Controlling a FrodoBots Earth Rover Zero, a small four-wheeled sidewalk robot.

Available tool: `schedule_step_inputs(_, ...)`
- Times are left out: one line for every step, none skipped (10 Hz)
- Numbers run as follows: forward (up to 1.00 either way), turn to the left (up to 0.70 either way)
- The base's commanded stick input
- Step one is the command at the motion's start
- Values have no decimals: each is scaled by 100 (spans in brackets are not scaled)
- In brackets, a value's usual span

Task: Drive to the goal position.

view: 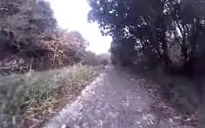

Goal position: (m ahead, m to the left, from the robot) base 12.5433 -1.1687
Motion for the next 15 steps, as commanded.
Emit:
schedule_step_inputs(70,0)
schedule_step_inputs(70,0)
schedule_step_inputs(70,0)
schedule_step_inputs(70,0)
schedule_step_inputs(70,0)
schedule_step_inputs(70,0)
schedule_step_inputs(70,0)
schedule_step_inputs(70,0)
schedule_step_inputs(70,0)
schedule_step_inputs(70,0)
schedule_step_inputs(70,0)
schedule_step_inputs(70,0)
schedule_step_inputs(70,0)
schedule_step_inputs(70,0)
schedule_step_inputs(70,0)
